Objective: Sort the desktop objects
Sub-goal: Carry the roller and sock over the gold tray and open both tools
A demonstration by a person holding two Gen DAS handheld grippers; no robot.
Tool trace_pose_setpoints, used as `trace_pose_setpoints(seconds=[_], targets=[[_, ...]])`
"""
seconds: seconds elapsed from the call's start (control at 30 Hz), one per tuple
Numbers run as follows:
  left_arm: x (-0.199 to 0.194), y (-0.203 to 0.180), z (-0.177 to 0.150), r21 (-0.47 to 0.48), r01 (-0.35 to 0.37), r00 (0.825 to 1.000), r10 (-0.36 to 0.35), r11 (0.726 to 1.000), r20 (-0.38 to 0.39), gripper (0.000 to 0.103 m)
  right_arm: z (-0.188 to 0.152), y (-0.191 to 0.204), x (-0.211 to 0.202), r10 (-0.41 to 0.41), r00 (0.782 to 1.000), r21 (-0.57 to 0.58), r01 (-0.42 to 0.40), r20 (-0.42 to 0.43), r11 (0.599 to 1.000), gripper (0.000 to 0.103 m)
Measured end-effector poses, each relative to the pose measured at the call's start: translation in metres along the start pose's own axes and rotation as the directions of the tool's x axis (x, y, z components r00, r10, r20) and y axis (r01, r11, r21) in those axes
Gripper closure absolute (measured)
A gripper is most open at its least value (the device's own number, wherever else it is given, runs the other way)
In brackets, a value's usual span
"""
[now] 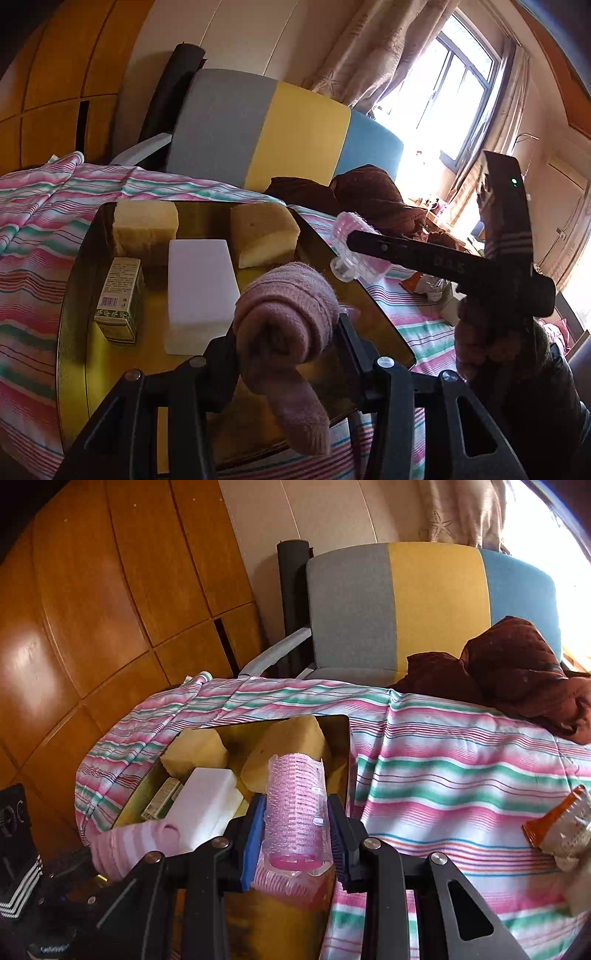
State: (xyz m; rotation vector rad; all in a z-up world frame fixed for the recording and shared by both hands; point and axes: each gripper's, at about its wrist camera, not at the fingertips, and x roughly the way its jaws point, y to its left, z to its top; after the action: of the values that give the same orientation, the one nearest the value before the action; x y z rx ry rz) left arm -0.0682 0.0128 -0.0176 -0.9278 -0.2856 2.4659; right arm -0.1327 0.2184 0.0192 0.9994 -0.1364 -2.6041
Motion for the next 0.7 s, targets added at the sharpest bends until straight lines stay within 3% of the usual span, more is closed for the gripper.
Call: trace_pose_setpoints(seconds=[0.3, 0.7], targets=[[0.000, 0.019, -0.001, -0.030, -0.021, 1.000, 0.021, 0.999, -0.001, 0.056, 0.005, -0.008, 0.040, -0.035, 0.996, -0.007, 0.034, -0.076, 0.999, 0.063], [-0.003, 0.022, 0.000, -0.050, -0.036, 0.999, 0.035, 0.998, -0.019, 0.056, -0.022, -0.036, -0.005, -0.014, 1.000, 0.124, 0.013, 0.010, 0.992, 0.051]])
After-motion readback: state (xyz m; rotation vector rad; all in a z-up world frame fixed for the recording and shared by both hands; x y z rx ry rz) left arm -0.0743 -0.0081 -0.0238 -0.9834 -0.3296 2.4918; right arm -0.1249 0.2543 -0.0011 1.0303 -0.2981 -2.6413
